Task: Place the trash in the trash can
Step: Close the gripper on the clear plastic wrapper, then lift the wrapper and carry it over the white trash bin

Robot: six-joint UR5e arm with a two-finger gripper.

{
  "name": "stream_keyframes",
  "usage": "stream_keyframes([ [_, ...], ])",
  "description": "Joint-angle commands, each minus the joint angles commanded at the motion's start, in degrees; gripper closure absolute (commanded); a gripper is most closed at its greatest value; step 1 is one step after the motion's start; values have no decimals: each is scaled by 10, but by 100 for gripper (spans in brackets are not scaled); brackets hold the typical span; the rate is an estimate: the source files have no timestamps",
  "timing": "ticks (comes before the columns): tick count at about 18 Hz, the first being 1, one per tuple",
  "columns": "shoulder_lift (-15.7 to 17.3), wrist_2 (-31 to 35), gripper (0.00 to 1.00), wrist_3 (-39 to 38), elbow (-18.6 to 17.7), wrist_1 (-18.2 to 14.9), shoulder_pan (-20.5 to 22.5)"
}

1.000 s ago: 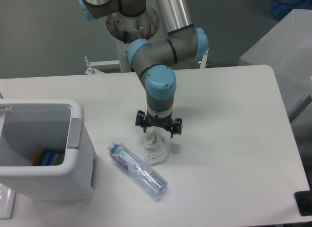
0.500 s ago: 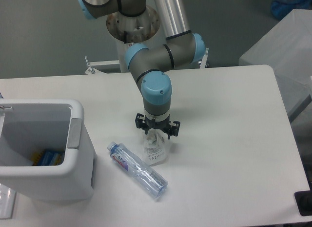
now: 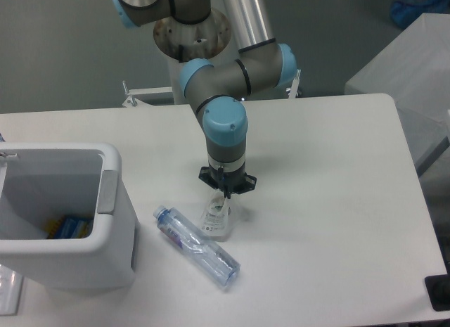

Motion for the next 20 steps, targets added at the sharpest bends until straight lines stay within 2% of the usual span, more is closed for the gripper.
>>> stream_keyframes([
  [4,16,1,100,2,0,-2,1],
  [8,74,-18,100,5,7,-9,11],
  [12,116,-150,100,-16,42,-11,53],
  [15,141,-247,100,-84,75,-13,82],
  [20,143,-334,100,-233,157,-11,90],
])
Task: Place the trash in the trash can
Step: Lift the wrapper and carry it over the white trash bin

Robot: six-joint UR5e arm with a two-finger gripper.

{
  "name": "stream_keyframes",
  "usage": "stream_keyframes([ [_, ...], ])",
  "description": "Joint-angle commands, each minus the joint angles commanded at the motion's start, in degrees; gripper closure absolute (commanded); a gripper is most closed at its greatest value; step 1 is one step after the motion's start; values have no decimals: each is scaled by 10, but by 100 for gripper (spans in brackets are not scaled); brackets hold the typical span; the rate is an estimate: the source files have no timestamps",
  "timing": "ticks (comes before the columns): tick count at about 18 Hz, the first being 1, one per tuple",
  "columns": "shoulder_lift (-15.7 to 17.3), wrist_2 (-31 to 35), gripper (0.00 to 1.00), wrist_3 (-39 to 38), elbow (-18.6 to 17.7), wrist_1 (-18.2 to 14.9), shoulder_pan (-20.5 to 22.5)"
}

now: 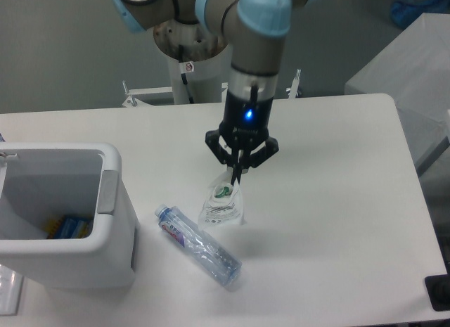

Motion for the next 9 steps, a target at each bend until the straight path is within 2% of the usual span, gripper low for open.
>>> stream_keyframes([
  [2,4,-3,100,-33,18,2,-6],
  [5,32,-4,100,-79,21,4,-16],
  [9,41,-4,100,-122,28,6,-78],
])
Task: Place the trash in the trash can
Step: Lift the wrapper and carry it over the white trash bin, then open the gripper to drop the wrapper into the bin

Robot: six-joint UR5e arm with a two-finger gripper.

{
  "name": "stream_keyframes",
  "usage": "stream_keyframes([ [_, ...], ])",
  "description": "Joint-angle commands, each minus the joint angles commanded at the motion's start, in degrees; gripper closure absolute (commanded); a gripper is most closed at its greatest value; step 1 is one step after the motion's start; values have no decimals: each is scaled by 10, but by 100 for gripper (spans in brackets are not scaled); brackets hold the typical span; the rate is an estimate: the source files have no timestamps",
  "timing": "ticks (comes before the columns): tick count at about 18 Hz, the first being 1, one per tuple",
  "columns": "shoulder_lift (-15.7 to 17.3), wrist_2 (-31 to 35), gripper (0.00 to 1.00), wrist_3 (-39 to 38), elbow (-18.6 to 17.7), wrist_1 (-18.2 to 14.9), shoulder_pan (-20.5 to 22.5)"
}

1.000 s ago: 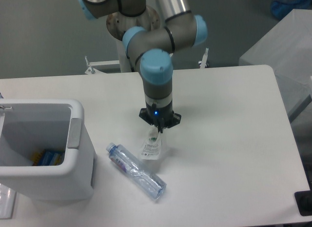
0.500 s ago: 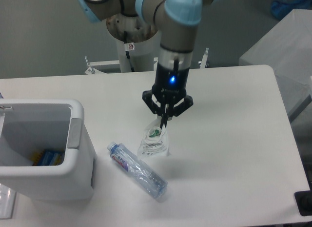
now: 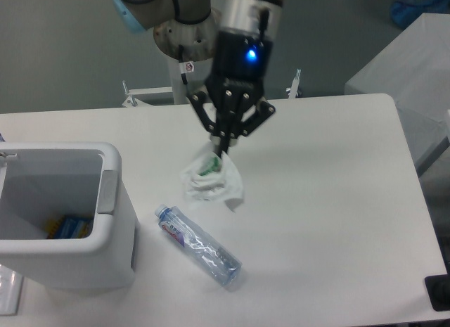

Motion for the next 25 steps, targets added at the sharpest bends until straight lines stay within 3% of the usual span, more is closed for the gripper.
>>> stream_keyframes([
  [8,-38,2,100,5,-4,3,-124],
  [14,-68,6,98,6,-8,4,-161],
  [16,-73,6,81,8,-8,6,-165],
  [17,-75,6,67,12,-4,6,-165],
  [18,-75,6,43,19,0,6,-165],
  [19,-75,7,32,26,2,6,-164],
  [22,-73,18,13,25,2,5,-164],
  [25,-71,23,8,23,0,5,-164],
])
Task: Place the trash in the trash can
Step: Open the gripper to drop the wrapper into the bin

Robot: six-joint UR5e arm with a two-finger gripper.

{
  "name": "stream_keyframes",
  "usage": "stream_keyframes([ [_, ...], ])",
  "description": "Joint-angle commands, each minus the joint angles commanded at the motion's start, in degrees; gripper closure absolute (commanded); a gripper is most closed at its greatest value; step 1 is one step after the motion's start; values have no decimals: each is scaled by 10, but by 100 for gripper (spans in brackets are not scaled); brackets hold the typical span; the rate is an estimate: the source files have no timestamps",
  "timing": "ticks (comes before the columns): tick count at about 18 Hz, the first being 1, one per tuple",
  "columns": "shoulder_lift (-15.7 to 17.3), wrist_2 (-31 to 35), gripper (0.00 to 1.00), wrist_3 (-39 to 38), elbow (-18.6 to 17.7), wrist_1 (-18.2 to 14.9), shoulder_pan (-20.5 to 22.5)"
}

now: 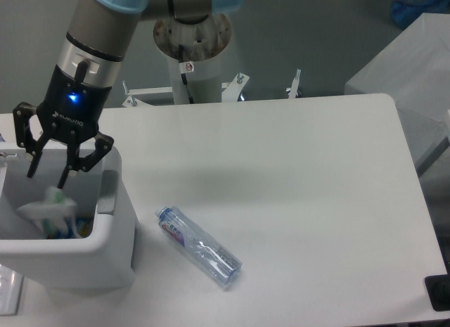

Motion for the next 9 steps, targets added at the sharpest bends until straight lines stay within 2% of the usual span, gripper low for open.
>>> stream_keyframes([
  [4,-1,1,1,-28,2,-2,15],
  [9,-5,1,0,-102,-4,-2,121],
])
